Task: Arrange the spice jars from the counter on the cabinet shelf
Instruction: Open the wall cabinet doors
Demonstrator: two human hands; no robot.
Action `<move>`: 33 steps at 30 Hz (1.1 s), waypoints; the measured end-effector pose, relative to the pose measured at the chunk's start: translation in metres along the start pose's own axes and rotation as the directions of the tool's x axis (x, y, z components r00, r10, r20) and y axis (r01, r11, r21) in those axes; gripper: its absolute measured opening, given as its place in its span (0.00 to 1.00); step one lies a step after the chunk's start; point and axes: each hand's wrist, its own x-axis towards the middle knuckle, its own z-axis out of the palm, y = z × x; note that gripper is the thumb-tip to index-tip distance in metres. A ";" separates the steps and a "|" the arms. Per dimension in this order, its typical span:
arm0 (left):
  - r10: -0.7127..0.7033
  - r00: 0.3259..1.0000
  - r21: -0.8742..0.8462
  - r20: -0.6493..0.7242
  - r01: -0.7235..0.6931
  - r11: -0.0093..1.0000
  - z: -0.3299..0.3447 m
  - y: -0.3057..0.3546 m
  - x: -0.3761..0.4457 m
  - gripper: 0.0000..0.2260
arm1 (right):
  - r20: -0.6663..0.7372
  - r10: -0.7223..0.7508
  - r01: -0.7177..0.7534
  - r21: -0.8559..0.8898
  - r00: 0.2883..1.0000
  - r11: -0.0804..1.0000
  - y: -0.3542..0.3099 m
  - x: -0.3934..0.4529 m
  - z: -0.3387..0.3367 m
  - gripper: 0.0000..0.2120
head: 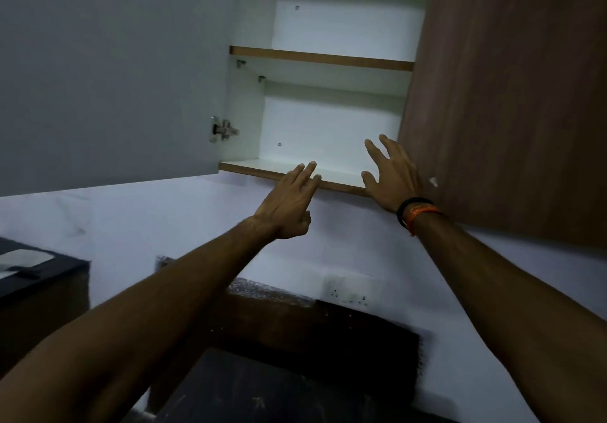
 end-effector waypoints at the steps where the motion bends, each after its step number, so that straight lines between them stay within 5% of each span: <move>1: 0.018 1.000 -0.013 -0.002 -0.018 1.000 0.004 0.008 0.007 0.35 | 0.003 0.020 -0.020 -0.022 1.000 1.000 0.009 -0.003 -0.003 0.31; 18: 0.025 0.998 -0.431 0.064 0.005 0.902 0.048 0.095 0.115 0.40 | 0.085 0.164 -0.136 -0.266 0.983 0.954 0.109 -0.023 -0.026 0.35; 26: -0.108 0.994 -0.825 0.006 0.066 0.562 0.065 0.117 0.137 0.33 | 0.088 0.163 -0.134 -0.265 0.983 0.955 0.117 -0.020 -0.015 0.35; 33: -0.182 0.983 -0.939 0.018 0.079 0.334 0.066 0.115 0.127 0.32 | -0.002 0.193 -0.188 -0.229 0.981 0.955 0.105 -0.029 -0.013 0.35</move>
